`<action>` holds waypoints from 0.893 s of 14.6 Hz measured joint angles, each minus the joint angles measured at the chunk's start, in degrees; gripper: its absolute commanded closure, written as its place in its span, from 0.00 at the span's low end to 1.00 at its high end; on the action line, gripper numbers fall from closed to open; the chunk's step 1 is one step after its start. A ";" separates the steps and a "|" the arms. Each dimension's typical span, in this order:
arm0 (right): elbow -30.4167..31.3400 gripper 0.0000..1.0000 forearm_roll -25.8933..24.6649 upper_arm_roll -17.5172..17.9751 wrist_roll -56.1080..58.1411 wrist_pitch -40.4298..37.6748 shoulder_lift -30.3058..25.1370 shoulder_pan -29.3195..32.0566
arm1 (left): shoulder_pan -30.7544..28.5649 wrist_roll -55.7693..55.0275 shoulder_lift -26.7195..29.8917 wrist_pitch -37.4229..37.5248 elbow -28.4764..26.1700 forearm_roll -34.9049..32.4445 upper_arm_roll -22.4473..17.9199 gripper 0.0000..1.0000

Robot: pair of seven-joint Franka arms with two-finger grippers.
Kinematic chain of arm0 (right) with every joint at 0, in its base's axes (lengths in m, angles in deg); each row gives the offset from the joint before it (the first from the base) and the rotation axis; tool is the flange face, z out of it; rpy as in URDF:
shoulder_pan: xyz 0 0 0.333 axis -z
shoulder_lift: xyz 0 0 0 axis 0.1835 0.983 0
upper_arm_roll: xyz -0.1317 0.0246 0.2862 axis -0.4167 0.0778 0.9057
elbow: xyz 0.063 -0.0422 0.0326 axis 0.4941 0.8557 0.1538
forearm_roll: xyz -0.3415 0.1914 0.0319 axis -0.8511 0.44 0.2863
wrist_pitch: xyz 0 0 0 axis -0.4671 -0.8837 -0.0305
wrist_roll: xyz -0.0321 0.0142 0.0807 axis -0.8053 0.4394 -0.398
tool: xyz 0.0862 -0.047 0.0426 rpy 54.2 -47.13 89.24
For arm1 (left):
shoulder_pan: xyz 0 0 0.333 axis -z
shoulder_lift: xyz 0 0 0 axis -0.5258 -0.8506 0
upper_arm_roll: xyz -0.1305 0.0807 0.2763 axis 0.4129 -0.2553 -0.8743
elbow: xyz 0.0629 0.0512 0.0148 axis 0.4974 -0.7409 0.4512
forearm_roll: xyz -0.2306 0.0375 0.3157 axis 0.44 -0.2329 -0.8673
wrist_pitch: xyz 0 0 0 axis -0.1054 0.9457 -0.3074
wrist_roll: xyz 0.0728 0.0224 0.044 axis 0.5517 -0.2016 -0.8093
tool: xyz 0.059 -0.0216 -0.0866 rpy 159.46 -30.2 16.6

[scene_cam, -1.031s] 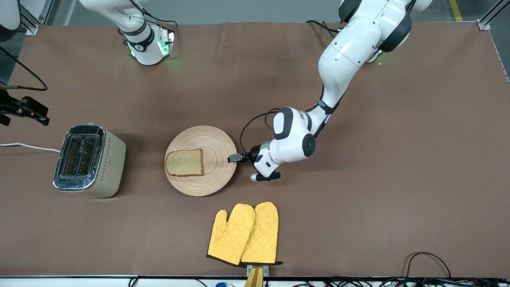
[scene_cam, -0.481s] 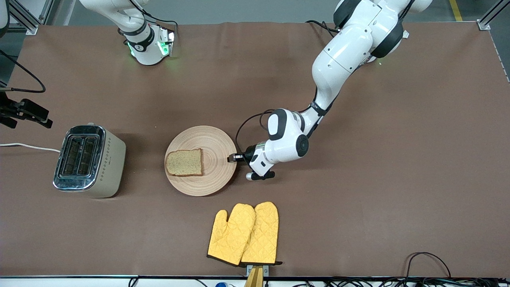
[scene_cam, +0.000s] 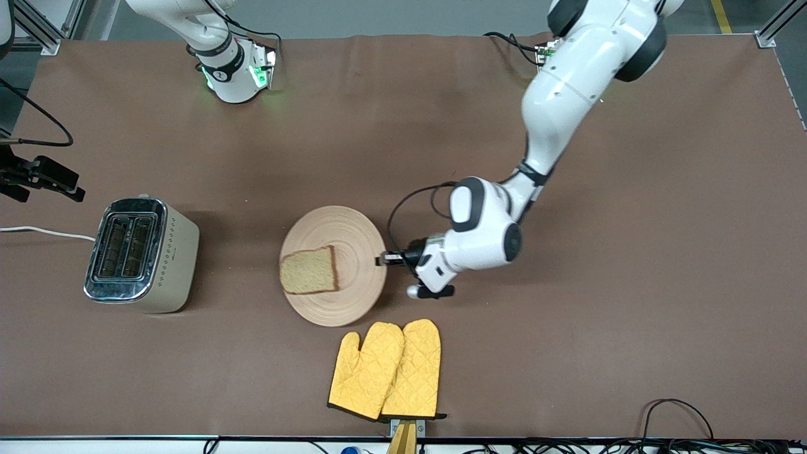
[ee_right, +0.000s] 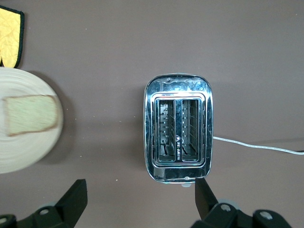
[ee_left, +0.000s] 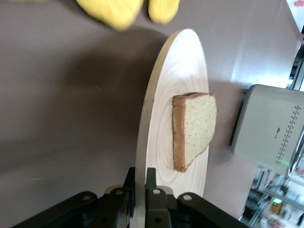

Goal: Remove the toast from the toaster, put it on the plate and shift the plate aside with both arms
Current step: 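Slide the wooden plate with the left gripper toward the oven mitts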

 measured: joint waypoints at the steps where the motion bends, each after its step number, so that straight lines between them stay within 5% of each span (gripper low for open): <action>1: -0.01 0.00 0.06 0.10 0.00 -0.30 0.00 -0.10 | -4.01 2.19 1.56 5.62 -0.25 -1.72 -0.07 1.00; 8: -0.01 0.00 0.09 0.38 0.00 -1.27 0.00 -0.70 | -31.42 34.81 2.72 33.98 -2.87 -5.44 -0.75 1.00; 13: 0.01 0.00 0.09 0.07 0.00 -1.31 0.10 -0.34 | -45.06 45.57 -0.12 42.02 -2.08 -11.22 -1.06 1.00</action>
